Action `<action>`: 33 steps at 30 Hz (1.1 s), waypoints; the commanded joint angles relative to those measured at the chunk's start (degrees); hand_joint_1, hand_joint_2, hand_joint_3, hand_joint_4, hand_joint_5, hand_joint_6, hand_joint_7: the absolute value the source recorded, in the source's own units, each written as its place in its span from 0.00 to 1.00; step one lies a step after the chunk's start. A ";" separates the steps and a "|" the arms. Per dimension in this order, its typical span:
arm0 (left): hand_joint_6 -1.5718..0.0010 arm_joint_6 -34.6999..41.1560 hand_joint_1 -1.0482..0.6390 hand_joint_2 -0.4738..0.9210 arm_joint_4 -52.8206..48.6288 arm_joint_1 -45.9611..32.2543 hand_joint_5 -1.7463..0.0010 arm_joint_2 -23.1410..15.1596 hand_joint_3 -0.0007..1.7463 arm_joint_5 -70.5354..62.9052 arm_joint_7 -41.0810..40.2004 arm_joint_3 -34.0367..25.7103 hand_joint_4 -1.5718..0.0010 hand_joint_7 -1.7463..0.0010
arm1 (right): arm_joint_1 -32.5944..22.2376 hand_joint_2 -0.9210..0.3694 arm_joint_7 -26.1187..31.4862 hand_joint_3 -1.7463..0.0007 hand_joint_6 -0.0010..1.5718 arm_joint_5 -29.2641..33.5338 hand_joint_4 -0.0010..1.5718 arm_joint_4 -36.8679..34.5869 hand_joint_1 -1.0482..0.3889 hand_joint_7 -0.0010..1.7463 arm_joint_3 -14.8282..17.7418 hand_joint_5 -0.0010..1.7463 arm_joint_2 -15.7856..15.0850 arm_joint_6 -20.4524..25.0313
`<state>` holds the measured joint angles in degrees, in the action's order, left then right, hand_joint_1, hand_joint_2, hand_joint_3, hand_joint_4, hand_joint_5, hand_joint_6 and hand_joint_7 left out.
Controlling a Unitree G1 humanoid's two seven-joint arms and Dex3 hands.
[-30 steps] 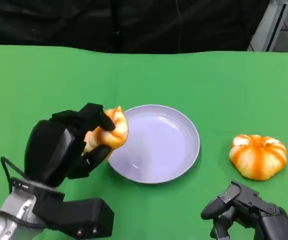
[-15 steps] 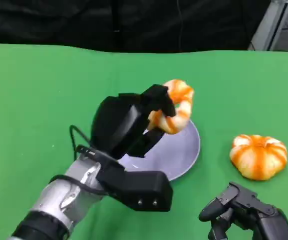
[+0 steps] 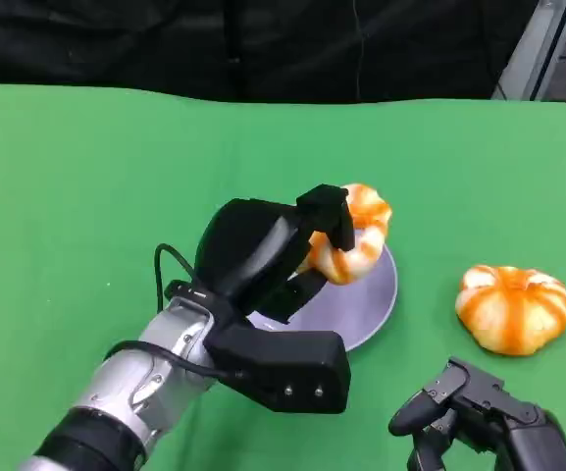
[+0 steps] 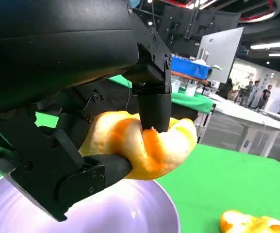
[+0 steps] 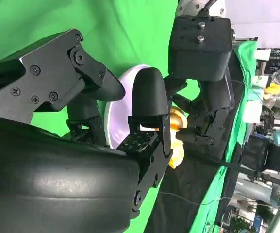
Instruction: Grasp the bread from the table and place it into the plate.
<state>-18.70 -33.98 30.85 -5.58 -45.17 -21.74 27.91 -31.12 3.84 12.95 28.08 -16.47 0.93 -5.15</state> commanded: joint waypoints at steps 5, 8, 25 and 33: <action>0.55 9.66 0.45 0.88 -0.21 2.72 0.00 -2.71 0.21 -4.49 9.60 3.81 0.47 0.18 | -0.10 0.31 0.32 0.34 0.45 -0.32 0.40 0.33 0.71 0.74 0.11 0.92 0.08 0.60; 0.55 10.41 0.45 0.90 0.38 2.61 0.00 -2.83 0.19 -4.40 10.11 4.08 0.47 0.19 | -0.10 0.30 0.32 0.34 0.45 -0.40 0.40 0.36 0.71 0.74 0.10 0.92 0.08 0.67; 0.80 18.65 0.21 0.97 11.79 1.70 0.52 -7.55 0.25 -7.86 25.96 5.46 0.78 0.65 | 0.45 0.31 0.15 0.34 0.45 -0.59 0.40 -0.39 0.71 0.74 0.56 0.92 -0.28 -0.18; 0.98 25.14 0.03 1.00 25.46 -1.48 1.00 -13.35 0.31 -7.93 42.88 3.91 1.00 0.99 | 0.93 0.33 -0.11 0.31 0.45 -0.95 0.40 -1.07 0.72 0.75 1.18 0.92 -0.79 -0.75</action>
<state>5.60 -10.93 31.04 -16.47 -53.75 17.59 32.63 -30.11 3.79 12.54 27.29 -16.02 0.73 -5.16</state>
